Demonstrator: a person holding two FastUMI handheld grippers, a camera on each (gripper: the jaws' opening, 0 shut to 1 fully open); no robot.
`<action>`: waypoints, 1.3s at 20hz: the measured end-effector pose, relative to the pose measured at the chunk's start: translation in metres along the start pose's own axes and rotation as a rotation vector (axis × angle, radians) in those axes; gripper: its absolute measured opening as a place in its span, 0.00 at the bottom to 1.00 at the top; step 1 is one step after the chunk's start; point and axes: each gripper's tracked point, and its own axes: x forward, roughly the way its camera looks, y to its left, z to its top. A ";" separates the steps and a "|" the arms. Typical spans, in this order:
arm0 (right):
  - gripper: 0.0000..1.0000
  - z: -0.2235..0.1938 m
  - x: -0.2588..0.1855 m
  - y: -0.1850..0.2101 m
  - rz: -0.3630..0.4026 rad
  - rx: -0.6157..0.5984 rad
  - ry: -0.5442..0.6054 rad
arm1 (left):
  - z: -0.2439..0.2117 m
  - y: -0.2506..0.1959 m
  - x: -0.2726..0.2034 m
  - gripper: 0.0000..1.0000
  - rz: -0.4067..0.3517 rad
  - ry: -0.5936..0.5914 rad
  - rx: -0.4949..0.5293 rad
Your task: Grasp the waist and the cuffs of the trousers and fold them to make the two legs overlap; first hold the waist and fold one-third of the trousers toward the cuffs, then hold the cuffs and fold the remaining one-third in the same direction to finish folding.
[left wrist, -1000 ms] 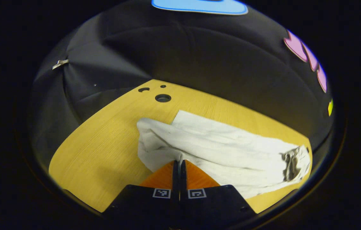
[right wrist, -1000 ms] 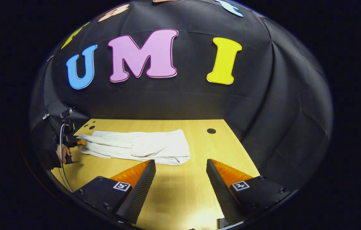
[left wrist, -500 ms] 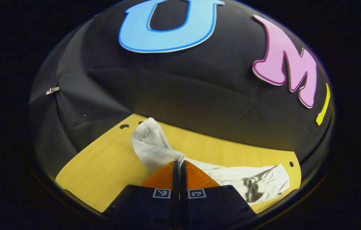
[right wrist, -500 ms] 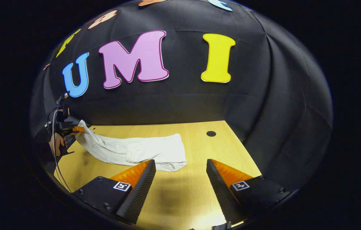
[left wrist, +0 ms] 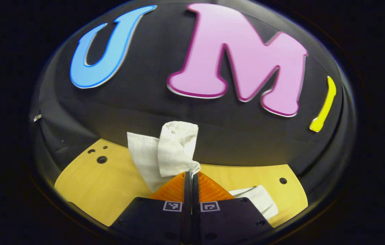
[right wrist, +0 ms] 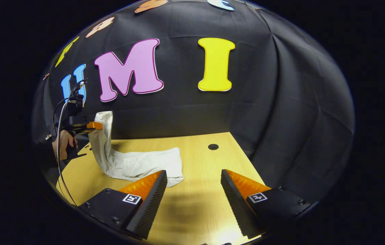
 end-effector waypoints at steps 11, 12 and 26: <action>0.98 -0.016 -0.028 -0.023 0.031 0.015 0.002 | -0.059 -0.176 0.014 0.05 -0.175 0.090 0.073; 0.98 -0.018 -0.029 -0.026 0.031 0.022 0.005 | -0.069 -0.185 0.014 0.05 -0.178 0.106 0.080; 0.99 -0.029 -0.067 -0.019 0.008 0.047 0.002 | -0.134 -0.197 -0.042 0.72 -0.285 0.164 0.140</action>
